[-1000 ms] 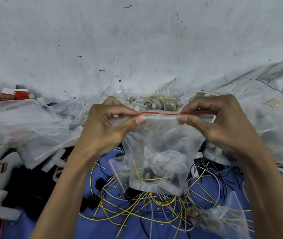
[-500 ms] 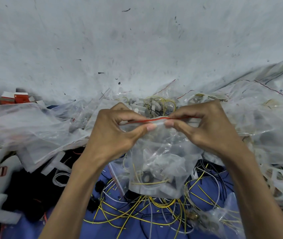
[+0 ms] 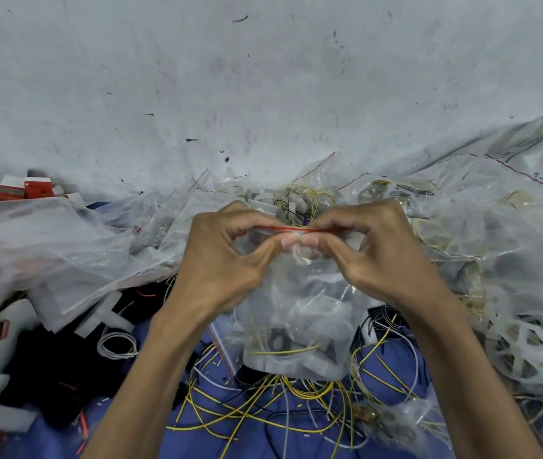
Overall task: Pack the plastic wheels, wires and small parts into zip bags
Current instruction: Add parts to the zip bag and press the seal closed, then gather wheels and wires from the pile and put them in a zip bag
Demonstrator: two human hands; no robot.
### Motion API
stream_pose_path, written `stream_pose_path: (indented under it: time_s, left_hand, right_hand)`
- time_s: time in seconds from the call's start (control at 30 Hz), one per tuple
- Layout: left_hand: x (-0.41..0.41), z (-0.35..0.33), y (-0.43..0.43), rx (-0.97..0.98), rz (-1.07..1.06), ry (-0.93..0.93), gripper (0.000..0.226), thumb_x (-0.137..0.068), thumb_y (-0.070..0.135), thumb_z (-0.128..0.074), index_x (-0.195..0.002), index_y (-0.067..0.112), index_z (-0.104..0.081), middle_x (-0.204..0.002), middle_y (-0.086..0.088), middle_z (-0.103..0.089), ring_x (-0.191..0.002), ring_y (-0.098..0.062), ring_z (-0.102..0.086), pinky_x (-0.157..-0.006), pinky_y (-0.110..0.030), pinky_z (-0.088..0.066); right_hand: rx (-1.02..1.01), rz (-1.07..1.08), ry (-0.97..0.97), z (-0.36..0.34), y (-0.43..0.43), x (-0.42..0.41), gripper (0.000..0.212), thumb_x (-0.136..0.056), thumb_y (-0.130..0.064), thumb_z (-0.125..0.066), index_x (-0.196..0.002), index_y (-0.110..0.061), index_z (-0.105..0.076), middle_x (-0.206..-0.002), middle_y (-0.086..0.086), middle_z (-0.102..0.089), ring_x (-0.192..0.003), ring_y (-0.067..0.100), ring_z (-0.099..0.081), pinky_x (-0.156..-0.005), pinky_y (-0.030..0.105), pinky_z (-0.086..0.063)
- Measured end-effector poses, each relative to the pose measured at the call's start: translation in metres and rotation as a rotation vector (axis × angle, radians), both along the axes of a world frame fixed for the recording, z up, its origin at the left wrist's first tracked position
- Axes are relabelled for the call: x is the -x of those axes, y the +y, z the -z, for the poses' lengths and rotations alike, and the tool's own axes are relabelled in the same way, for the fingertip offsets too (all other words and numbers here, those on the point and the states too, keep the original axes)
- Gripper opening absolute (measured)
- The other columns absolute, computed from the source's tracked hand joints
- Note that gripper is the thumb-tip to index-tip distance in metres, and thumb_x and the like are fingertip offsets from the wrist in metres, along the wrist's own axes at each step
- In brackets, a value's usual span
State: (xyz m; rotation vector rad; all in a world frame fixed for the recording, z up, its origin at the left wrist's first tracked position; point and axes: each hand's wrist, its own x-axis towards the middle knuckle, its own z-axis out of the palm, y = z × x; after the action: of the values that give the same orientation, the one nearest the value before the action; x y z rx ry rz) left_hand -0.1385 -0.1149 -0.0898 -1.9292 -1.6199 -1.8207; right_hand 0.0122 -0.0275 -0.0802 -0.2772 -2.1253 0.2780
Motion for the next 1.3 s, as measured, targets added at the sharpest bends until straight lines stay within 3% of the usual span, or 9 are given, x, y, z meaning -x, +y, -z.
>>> stream_pose_path:
  time_s: [0.13,0.23,0.37,0.63,0.77,0.97,1.03,1.13,1.3]
  left_hand:
    - [0.011,0.001,0.002,-0.011,-0.049,-0.104,0.012,-0.073,0.017,-0.076,-0.074,0.028,-0.071,-0.066,0.012,-0.07,-0.061,0.004,-0.062,-0.058,-0.003,-0.039]
    - [0.021,0.007,0.006,-0.029,-0.124,-0.225,0.014,-0.077,0.013,-0.073,-0.072,0.026,-0.068,-0.065,0.019,-0.069,-0.061,0.007,-0.062,-0.06,-0.003,-0.039]
    - [0.016,0.014,0.013,0.041,-0.123,-0.199,0.025,-0.077,0.013,-0.073,-0.071,0.035,-0.065,-0.069,0.027,-0.066,-0.062,0.012,-0.058,-0.059,0.0,-0.038]
    - [0.035,0.016,0.014,0.206,-0.019,-0.142,0.037,-0.083,0.049,-0.059,-0.119,0.048,-0.05,-0.112,0.028,-0.059,-0.102,0.004,-0.056,-0.076,-0.011,-0.045]
    - [0.044,0.026,0.02,0.284,0.007,-0.151,0.04,-0.08,0.046,-0.056,-0.119,0.042,-0.049,-0.107,0.027,-0.061,-0.095,-0.002,-0.06,-0.081,-0.025,-0.047]
    - [0.046,0.042,0.029,0.409,0.073,-0.125,0.031,-0.084,0.044,-0.055,-0.114,0.048,-0.049,-0.106,0.028,-0.061,-0.097,0.002,-0.058,-0.077,-0.007,-0.042]
    - [0.047,0.05,0.034,0.477,0.091,-0.1,0.027,-0.089,0.033,-0.059,-0.112,0.045,-0.051,-0.102,0.023,-0.064,-0.091,0.0,-0.061,-0.073,-0.007,-0.041]
    - [0.052,0.066,0.04,0.591,0.078,-0.087,0.02,-0.09,0.027,-0.059,-0.106,0.04,-0.057,-0.094,0.02,-0.066,-0.085,-0.001,-0.063,-0.073,-0.01,-0.043]
    - [0.087,0.088,0.065,0.559,-0.327,-0.011,0.014,-0.087,0.022,-0.064,-0.1,0.021,-0.068,-0.095,0.007,-0.069,-0.088,-0.008,-0.062,-0.087,-0.029,-0.049]
  right_hand:
    - [0.288,-0.056,0.097,0.012,0.001,0.013,0.021,-0.078,-0.025,-0.072,-0.098,-0.027,-0.067,-0.082,-0.013,-0.068,-0.07,-0.001,-0.065,-0.059,0.016,-0.052]
    - [0.703,-0.16,-0.174,0.028,0.009,0.015,0.061,-0.068,-0.045,-0.075,-0.12,-0.037,-0.045,-0.107,-0.029,-0.052,-0.095,-0.012,-0.057,-0.077,0.009,-0.047]
    - [0.645,-0.081,-0.444,0.052,0.015,0.018,0.051,-0.084,-0.045,-0.061,-0.089,0.005,-0.056,-0.069,0.015,-0.054,-0.058,0.024,-0.051,-0.057,0.033,-0.042]
    - [0.706,0.262,0.203,0.004,0.074,-0.023,0.023,-0.086,-0.031,-0.061,-0.066,-0.033,-0.073,-0.068,0.004,-0.07,-0.053,0.012,-0.063,-0.048,0.027,-0.048]
    - [0.485,0.676,0.491,-0.051,0.153,-0.058,0.012,-0.079,-0.029,-0.066,-0.082,-0.017,-0.064,-0.088,0.011,-0.067,-0.072,0.009,-0.066,-0.064,0.031,-0.05]
    - [0.316,1.291,0.129,-0.024,0.198,-0.056,0.079,-0.085,-0.017,-0.059,-0.147,-0.012,-0.01,-0.153,0.017,-0.013,-0.139,0.037,-0.015,-0.107,0.054,-0.016]
    - [0.023,1.213,-0.097,0.002,0.193,-0.04,0.059,-0.091,-0.039,-0.047,-0.144,-0.023,-0.026,-0.153,0.01,-0.019,-0.14,0.029,-0.018,-0.109,0.05,-0.007]
    - [0.212,1.155,-0.518,0.018,0.204,-0.035,0.048,-0.089,-0.057,-0.038,-0.119,-0.027,-0.059,-0.126,0.012,-0.055,-0.116,0.03,-0.048,-0.104,0.045,-0.026]
    - [0.094,1.236,-0.514,0.027,0.212,-0.033,0.046,-0.092,-0.042,-0.035,-0.112,-0.009,-0.059,-0.11,0.02,-0.059,-0.102,0.035,-0.053,-0.093,0.044,-0.036]
